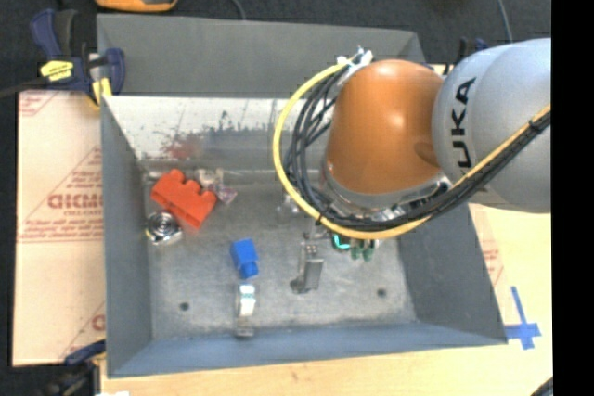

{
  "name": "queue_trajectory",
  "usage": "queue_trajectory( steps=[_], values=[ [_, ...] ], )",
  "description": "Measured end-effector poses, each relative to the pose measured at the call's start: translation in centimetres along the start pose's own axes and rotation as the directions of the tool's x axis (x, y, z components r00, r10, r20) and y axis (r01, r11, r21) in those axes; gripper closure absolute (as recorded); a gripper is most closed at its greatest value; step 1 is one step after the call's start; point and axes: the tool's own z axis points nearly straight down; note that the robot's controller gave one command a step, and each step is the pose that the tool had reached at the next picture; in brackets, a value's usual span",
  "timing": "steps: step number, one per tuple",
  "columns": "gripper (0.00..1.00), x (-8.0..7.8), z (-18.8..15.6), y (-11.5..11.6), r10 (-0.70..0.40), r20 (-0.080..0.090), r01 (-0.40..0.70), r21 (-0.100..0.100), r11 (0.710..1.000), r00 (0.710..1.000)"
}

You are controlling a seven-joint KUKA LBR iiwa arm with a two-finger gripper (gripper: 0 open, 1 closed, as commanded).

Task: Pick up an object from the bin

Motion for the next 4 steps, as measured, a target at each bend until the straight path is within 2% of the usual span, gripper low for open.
queue_trajectory(
  steps=[1,2,3,4],
  values=[
    [0.0,-2.5,15.0,4.7,-0.358,0.016,0.358,0.002,0.934,0.934],
    [0.0,-0.7,12.1,5.6,-0.659,0.01,0.659,0.006,0.752,0.752],
    [0.0,-2.0,12.1,5.5,-0.728,0.013,0.728,0.008,0.686,0.686],
    [0.0,-0.9,15.3,5.8,-0.761,0.004,0.761,0.002,0.649,0.649]
  ],
)
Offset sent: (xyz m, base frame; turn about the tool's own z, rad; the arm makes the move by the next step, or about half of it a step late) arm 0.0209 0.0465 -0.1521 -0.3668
